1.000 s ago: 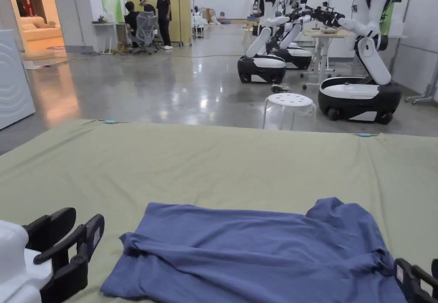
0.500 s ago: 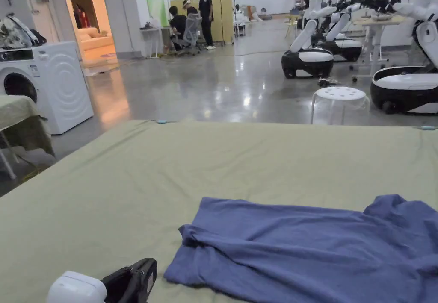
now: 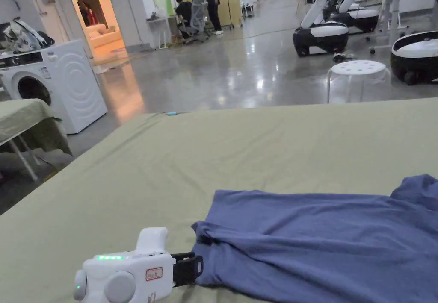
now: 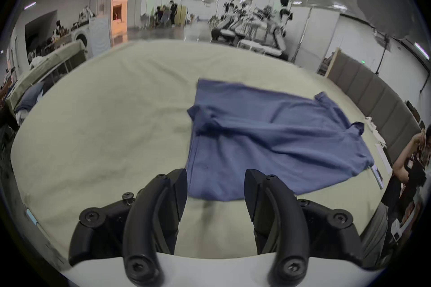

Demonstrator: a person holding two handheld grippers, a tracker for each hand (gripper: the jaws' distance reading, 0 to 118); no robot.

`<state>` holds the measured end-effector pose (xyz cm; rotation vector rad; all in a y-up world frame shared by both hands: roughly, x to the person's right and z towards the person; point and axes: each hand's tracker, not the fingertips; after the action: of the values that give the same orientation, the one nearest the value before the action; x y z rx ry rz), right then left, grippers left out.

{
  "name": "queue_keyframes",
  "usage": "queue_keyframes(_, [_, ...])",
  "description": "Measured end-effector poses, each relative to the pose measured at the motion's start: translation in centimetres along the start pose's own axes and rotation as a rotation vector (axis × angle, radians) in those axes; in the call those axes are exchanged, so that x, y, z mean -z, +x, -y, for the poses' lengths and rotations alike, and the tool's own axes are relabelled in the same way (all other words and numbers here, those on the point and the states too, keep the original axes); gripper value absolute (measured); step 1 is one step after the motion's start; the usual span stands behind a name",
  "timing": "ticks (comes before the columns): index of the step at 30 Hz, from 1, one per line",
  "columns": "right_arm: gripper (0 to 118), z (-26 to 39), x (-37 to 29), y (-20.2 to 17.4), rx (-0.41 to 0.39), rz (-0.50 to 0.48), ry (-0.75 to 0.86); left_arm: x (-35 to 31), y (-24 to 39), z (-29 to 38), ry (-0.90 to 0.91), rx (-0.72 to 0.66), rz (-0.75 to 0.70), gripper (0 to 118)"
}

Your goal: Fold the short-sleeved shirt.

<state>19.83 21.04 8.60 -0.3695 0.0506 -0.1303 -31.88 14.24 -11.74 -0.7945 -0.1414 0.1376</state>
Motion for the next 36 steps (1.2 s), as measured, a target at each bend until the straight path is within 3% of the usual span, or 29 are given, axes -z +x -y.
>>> queue_keyframes(5, [0,0.8,0.8,1.1,0.025,0.029,-0.048,3.7,0.7,-0.7,-0.108,-0.014,-0.026,48])
queue_keyframes(6, [0,0.9,1.0,1.3,0.033,0.034,-0.058,4.5,0.8,-0.5,-0.143,-0.019,-0.021,44])
queue_keyframes(7, [0,1.1,1.1,1.4,0.039,0.037,-0.063,5.1,1.2,-0.1,-0.157,-0.011,-0.036,30])
queue_keyframes(8, [0,1.2,1.2,1.5,0.042,0.037,-0.069,5.1,1.4,0.0,-0.131,0.023,-0.071,23])
queue_keyframes(10, [0,1.3,1.5,1.7,0.044,0.045,-0.084,5.4,2.1,0.1,-0.125,0.034,-0.072,16])
queue_keyframes(14, [0,0.9,2.9,2.3,0.051,0.055,-0.111,5.4,2.0,0.0,-0.143,0.027,-0.069,13])
queue_keyframes(15, [3,0.7,3.5,2.5,0.059,0.068,-0.115,5.4,2.0,0.0,-0.148,0.032,-0.069,13])
queue_keyframes(18, [59,0.5,6.4,3.6,0.139,0.112,-0.179,5.4,1.1,-0.4,-0.153,0.026,-0.061,13])
queue_keyframes(22, [62,1.4,11.3,6.1,0.174,0.146,-0.234,5.7,0.0,-0.6,-0.146,-0.001,-0.045,13])
queue_keyframes(25, [59,2.2,15.2,7.3,0.144,0.177,-0.295,6.0,0.5,-0.6,-0.143,0.015,-0.048,13])
queue_keyframes(26, [46,2.5,16.1,7.6,0.159,0.149,-0.33,6.0,0.5,-0.6,-0.142,0.018,-0.049,13])
queue_keyframes(27, [19,3.1,17.2,7.9,0.173,0.116,-0.365,6.0,0.5,-0.6,-0.142,0.022,-0.048,13])
queue_keyframes(28, [13,3.7,18.0,8.1,0.179,0.139,-0.401,6.0,0.4,-0.7,-0.141,0.026,-0.048,13])
queue_keyframes(29, [13,4.3,18.1,8.3,0.162,0.211,-0.4,6.0,0.4,-0.6,-0.141,0.028,-0.045,13])
queue_keyframes(30, [13,4.3,17.6,8.5,0.178,0.165,-0.373,6.0,0.3,-0.5,-0.136,0.033,-0.044,12])
queue_keyframes(33, [12,3.4,17.4,9.1,0.195,0.147,-0.388,5.7,0.1,-0.5,-0.124,0.046,-0.023,8])
queue_keyframes(36, [12,1.1,14.6,7.8,0.094,0.214,-0.293,2.7,-0.1,-1.0,-0.039,0.098,-0.023,7])
